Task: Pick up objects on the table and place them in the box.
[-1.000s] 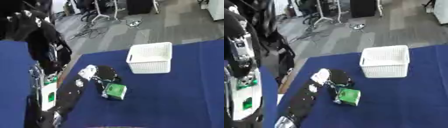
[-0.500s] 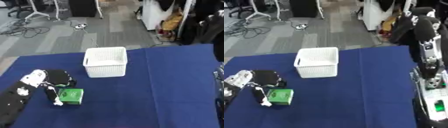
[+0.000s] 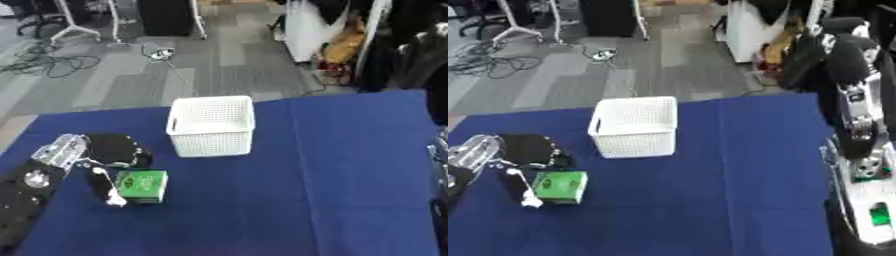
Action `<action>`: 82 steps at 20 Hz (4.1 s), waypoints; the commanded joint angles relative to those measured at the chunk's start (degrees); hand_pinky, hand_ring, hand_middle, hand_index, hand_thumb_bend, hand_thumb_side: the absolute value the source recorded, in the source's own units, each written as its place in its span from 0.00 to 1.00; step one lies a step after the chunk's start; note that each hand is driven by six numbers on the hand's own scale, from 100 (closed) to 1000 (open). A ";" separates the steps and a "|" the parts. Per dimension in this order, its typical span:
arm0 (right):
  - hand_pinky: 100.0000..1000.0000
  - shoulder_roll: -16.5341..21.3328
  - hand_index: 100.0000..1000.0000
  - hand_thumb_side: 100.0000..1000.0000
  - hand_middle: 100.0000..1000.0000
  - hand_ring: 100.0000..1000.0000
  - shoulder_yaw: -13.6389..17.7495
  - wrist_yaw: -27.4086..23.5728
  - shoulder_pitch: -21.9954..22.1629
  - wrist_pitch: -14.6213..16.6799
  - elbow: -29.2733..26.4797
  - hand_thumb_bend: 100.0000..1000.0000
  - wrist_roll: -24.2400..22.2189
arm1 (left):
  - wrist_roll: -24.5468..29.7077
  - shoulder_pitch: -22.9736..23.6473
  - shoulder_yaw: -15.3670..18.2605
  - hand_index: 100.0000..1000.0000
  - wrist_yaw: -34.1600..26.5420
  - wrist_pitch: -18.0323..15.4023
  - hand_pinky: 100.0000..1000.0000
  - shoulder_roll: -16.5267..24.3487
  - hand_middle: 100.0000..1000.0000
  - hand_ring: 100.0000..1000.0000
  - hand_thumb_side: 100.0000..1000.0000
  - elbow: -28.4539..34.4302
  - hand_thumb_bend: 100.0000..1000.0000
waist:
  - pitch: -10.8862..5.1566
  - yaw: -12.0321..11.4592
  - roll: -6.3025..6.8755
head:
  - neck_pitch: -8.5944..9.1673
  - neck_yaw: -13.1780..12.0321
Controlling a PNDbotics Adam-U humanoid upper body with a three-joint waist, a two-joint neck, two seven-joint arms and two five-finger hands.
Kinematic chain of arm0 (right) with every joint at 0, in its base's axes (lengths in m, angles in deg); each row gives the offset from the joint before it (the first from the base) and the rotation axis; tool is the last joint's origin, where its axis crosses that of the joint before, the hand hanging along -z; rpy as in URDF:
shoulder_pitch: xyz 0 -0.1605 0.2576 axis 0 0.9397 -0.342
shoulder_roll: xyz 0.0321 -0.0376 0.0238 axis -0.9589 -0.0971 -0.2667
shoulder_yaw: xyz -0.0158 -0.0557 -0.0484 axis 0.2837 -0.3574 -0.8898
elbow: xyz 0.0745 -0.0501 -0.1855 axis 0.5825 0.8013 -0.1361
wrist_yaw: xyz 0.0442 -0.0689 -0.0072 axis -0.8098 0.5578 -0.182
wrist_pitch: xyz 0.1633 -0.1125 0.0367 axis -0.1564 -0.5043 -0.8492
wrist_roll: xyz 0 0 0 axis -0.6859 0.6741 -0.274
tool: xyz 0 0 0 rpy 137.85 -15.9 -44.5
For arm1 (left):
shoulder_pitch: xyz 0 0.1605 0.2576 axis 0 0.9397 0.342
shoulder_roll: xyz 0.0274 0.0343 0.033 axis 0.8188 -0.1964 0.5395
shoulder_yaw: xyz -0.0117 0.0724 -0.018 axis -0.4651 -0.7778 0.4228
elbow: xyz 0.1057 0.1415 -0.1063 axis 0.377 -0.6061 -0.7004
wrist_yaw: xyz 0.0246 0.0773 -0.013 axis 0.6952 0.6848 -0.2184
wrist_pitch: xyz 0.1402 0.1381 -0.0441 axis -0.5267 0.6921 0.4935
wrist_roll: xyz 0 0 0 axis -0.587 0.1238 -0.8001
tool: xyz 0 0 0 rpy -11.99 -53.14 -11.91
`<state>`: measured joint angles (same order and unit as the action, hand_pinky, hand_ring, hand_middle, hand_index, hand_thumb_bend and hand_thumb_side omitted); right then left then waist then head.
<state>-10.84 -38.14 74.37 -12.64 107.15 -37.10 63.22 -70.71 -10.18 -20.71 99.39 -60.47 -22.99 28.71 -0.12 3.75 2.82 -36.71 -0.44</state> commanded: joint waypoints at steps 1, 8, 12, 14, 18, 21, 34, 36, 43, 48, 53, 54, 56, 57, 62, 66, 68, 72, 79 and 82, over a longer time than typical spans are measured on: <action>0.04 1.14 0.34 0.96 0.15 0.14 0.36 -0.26 -0.71 -0.17 -0.79 0.00 -0.02 | 1.58 -1.72 0.90 0.25 -3.20 -0.04 0.00 3.05 0.03 0.00 0.78 2.33 0.00 | -0.81 -0.04 0.11 | -0.07 -0.05; 0.04 1.22 0.34 0.96 0.15 0.14 0.22 -0.40 -0.63 -0.19 -0.66 0.00 -0.30 | 5.90 -2.85 0.94 0.25 -10.42 -0.04 0.00 4.57 0.02 0.00 0.78 5.13 0.00 | -1.05 0.06 0.34 | -0.05 -0.35; 0.04 1.26 0.34 0.95 0.15 0.14 0.30 -0.41 -0.59 -0.22 -0.66 0.00 -0.31 | 8.03 -3.77 1.10 0.25 -14.71 -0.04 0.00 5.38 0.02 0.00 0.77 7.32 0.00 | -1.11 0.06 0.41 | -0.07 -0.38; 0.04 1.27 0.34 0.95 0.15 0.14 0.28 -0.44 -0.57 -0.24 -0.68 0.00 -0.31 | 9.20 -4.32 1.18 0.25 -16.57 -0.04 0.00 5.76 0.02 0.00 0.77 8.30 0.00 | -1.13 0.10 0.44 | -0.21 -0.57; 0.04 1.29 0.34 0.95 0.15 0.14 0.27 -0.46 -0.55 -0.25 -0.68 0.00 -0.37 | 11.67 -6.04 1.64 0.24 -19.56 -0.04 0.00 6.33 0.02 0.00 0.77 9.73 0.00 | -1.15 0.21 0.49 | -0.51 -0.99; 0.04 1.25 0.34 0.95 0.15 0.14 0.18 -0.51 -0.56 -0.23 -0.71 0.00 -0.44 | 12.98 -7.55 1.94 0.24 -20.61 0.08 0.00 6.49 0.02 0.00 0.77 10.80 0.00 | -1.15 0.41 0.56 | -0.93 -1.52; 0.05 0.82 0.34 0.95 0.15 0.14 0.32 -0.75 -0.52 -0.46 -0.89 0.00 -0.24 | 12.50 -13.62 3.46 0.24 -17.69 1.22 0.00 2.94 0.03 0.00 0.77 8.19 0.00 | -1.13 0.88 0.54 | -1.73 -2.73; 0.05 0.55 0.34 0.95 0.15 0.14 0.21 -0.85 -0.61 -0.51 -0.98 0.00 -0.29 | 11.76 -14.33 3.72 0.24 -16.65 1.15 0.00 2.23 0.03 0.00 0.77 7.12 0.00 | -1.08 1.28 0.58 | -1.37 -3.35; 0.05 -0.50 0.34 0.95 0.15 0.14 0.00 -1.08 -1.03 -1.10 -1.30 0.00 -0.55 | 7.79 -17.28 4.00 0.24 -10.45 0.12 0.00 -1.19 0.04 0.00 0.77 3.83 0.00 | -0.73 2.68 0.61 | -0.64 -4.54; 0.05 -1.28 0.34 0.95 0.15 0.14 -0.44 -1.46 -1.45 -1.30 -1.58 0.00 -1.00 | 0.75 -18.94 5.15 0.24 -2.31 0.67 0.00 -3.50 0.04 0.00 0.77 1.55 0.00 | -0.39 3.74 0.58 | -0.24 -5.36; 0.05 -2.57 0.34 0.95 0.15 0.14 -1.06 -2.23 -2.03 -1.45 -1.94 0.00 -1.75 | -10.69 -20.67 7.06 0.24 9.03 2.76 0.00 -6.20 0.05 0.00 0.77 -2.45 0.00 | 0.06 5.40 0.63 | 0.45 -7.56; 0.05 -2.85 0.34 0.95 0.15 0.14 -1.15 -2.37 -2.15 -1.51 -2.03 0.00 -1.88 | -13.00 -20.89 7.61 0.24 11.58 3.64 0.00 -6.63 0.05 0.00 0.77 -3.47 0.00 | 0.16 5.73 0.64 | 0.67 -8.03; 0.05 -3.33 0.34 0.95 0.15 0.14 -1.24 -2.56 -2.31 -1.65 -2.21 0.00 -2.18 | -16.89 -21.27 8.79 0.24 16.86 5.92 0.00 -7.36 0.05 0.00 0.77 -5.84 0.00 | 0.37 6.30 0.66 | 1.02 -8.61; 0.05 -3.54 0.34 0.95 0.15 0.14 -1.24 -2.62 -2.33 -1.75 -2.26 0.00 -2.31 | -18.53 -21.47 9.37 0.24 19.45 7.19 0.00 -7.71 0.05 0.00 0.77 -7.08 0.00 | 0.48 6.53 0.67 | 1.12 -8.63; 0.05 -4.49 0.34 0.95 0.15 0.14 -1.31 -2.94 -2.63 -2.13 -2.57 0.00 -2.68 | -24.67 -22.05 12.42 0.25 30.40 14.05 0.00 -8.76 0.06 0.00 0.77 -12.48 0.01 | 0.83 7.51 0.73 | 1.21 -8.93; 0.05 -4.88 0.34 0.95 0.15 0.14 -1.48 -3.22 -2.80 -2.33 -2.78 0.00 -2.96 | -28.33 -22.27 14.17 0.24 36.49 18.68 0.00 -8.84 0.06 0.00 0.77 -15.26 0.01 | 0.99 7.93 0.79 | 1.37 -9.21; 0.05 -4.96 0.34 0.95 0.15 0.14 -1.52 -3.34 -2.84 -2.38 -2.84 0.00 -3.07 | -29.38 -22.41 14.81 0.24 38.71 20.36 0.01 -8.79 0.07 0.00 0.77 -16.28 0.01 | 1.03 8.04 0.80 | 1.41 -9.30; 0.05 -4.98 0.34 0.95 0.15 0.14 -1.55 -3.52 -2.87 -2.42 -2.90 0.00 -3.21 | -30.49 -22.67 15.59 0.24 42.42 22.52 0.04 -8.82 0.07 0.00 0.77 -17.69 0.01 | 1.01 8.07 0.82 | 1.36 -9.40; 0.05 -5.06 0.34 0.94 0.15 0.14 -1.69 -3.83 -2.95 -2.39 -2.93 0.00 -3.45 | -28.96 -22.84 16.55 0.34 46.07 28.45 0.21 -8.95 0.16 0.06 0.68 -18.52 0.00 | 1.02 8.21 0.83 | 1.46 -9.63; 0.05 -5.13 0.34 0.94 0.15 0.14 -1.66 -3.93 -2.95 -2.41 -2.97 0.00 -3.48 | -27.94 -22.81 17.07 0.69 45.12 30.46 0.60 -9.21 0.46 0.41 0.73 -19.24 0.14 | 1.03 8.26 0.85 | 1.42 -9.68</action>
<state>-15.95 -39.62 70.78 -14.14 104.79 -39.22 59.83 -98.89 -31.34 -4.36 144.83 -31.01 -32.83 9.06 1.59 11.92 3.78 -35.94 -9.64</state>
